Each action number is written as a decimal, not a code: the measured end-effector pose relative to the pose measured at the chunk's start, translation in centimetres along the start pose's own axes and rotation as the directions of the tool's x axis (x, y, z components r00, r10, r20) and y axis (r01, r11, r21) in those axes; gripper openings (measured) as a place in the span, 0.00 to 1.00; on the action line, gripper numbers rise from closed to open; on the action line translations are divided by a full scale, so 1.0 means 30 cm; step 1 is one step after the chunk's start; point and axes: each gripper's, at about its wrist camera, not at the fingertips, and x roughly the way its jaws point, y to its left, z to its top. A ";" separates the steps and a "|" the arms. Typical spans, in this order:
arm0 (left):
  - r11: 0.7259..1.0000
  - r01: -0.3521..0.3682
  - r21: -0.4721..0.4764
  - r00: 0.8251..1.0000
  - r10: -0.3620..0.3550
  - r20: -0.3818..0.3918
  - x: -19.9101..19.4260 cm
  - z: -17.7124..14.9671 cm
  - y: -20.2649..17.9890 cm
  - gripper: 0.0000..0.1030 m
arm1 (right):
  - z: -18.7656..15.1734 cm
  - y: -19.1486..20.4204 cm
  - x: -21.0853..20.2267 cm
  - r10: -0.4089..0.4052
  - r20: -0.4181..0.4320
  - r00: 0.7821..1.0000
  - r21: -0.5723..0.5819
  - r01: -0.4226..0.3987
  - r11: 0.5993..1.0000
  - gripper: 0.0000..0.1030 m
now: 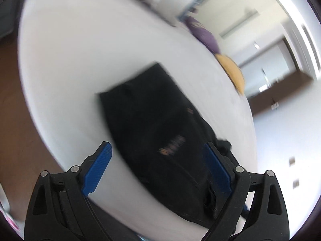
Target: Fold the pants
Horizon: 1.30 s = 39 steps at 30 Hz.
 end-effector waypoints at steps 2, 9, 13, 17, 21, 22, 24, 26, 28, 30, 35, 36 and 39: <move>0.996 0.054 -0.075 0.998 -0.055 -0.010 0.020 0.023 0.071 0.89 | -0.004 0.011 0.012 0.002 -0.009 1.000 0.002 -0.002 1.000 0.65; 0.957 0.162 -0.242 0.982 -0.180 -0.051 0.163 0.073 0.177 0.89 | -0.012 0.059 0.034 0.010 -0.020 1.000 -0.015 -0.010 1.000 0.65; 0.906 0.231 -0.354 0.966 -0.256 -0.026 0.212 0.102 0.230 0.84 | -0.017 0.067 0.034 0.018 -0.010 1.000 -0.007 -0.018 1.000 0.65; 0.882 0.211 -0.421 0.963 -0.262 -0.065 0.254 0.111 0.276 0.32 | -0.023 0.070 0.040 0.014 -0.009 1.000 -0.009 -0.014 1.000 0.65; 0.849 0.232 -0.476 0.956 -0.288 -0.048 0.270 0.101 0.312 0.20 | -0.024 0.080 0.071 -0.041 -0.028 0.999 -0.029 0.040 0.999 0.65; 0.858 0.224 -0.463 0.961 -0.275 -0.043 0.264 0.104 0.307 0.18 | -0.023 0.086 0.086 -0.058 -0.038 0.998 -0.037 0.057 0.998 0.65; 0.878 0.210 -0.429 0.969 -0.246 -0.029 0.244 0.114 0.273 0.15 | -0.018 0.093 0.123 -0.097 -0.059 0.994 -0.049 0.094 0.994 0.65; 0.911 0.182 -0.370 0.979 -0.203 -0.018 0.226 0.127 0.215 0.14 | -0.014 0.085 0.157 -0.158 -0.077 0.984 -0.052 0.154 0.987 0.65; 0.946 0.160 -0.282 0.986 -0.167 -0.001 0.188 0.145 0.114 0.11 | -0.015 0.060 0.186 -0.208 -0.100 0.973 -0.049 0.204 0.978 0.63; 0.974 0.149 -0.171 0.989 -0.148 0.019 0.122 0.157 -0.016 0.11 | -0.017 0.056 0.193 -0.216 -0.092 0.972 -0.070 0.210 0.975 0.63; 0.958 0.090 0.271 0.991 -0.113 0.070 0.014 0.078 -0.484 0.11 | -0.017 0.054 0.178 -0.200 -0.089 0.976 -0.049 0.196 0.979 0.65; 0.912 0.068 0.404 0.991 -0.109 0.079 -0.002 0.008 -0.603 0.11 | -0.016 0.054 0.165 -0.182 -0.083 0.980 -0.025 0.180 0.983 0.68; 0.720 0.071 0.690 0.992 -0.124 0.027 0.023 -0.261 -0.845 0.11 | -0.014 0.061 0.086 -0.043 -0.020 0.999 0.038 0.044 0.998 0.78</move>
